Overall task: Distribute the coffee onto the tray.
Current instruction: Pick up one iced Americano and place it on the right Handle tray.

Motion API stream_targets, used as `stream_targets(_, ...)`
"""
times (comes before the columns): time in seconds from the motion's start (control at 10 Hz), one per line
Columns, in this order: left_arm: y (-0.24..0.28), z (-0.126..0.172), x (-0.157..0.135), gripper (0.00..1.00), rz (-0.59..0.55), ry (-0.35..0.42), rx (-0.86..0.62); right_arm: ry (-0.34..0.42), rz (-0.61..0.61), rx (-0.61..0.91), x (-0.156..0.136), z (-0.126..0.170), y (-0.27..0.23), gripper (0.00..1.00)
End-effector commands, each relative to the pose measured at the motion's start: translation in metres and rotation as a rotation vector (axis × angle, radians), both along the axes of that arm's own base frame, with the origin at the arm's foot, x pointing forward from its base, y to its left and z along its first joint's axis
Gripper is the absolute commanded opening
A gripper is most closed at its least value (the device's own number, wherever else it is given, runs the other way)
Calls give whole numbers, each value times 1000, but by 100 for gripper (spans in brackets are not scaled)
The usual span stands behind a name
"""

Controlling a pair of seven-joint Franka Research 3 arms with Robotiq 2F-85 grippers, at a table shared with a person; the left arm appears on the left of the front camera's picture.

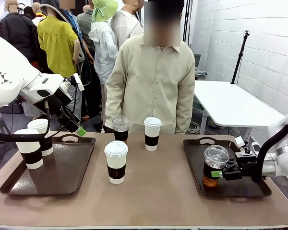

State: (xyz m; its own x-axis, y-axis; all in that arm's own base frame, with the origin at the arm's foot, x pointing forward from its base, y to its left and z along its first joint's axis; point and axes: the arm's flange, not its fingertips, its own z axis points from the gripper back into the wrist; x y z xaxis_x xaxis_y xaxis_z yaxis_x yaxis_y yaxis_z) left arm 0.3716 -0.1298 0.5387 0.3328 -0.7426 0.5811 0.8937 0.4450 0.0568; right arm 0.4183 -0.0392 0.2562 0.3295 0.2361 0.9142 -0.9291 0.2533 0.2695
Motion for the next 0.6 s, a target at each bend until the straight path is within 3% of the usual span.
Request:
stream_targets(0.0,1,0,1,100,-7,7,-11,33,-18,-39,-9,3,-7,100)
stream_targets(0.5,1,0,1,100,-7,7,-11,46,-58,-76,-26,6,-31,100)
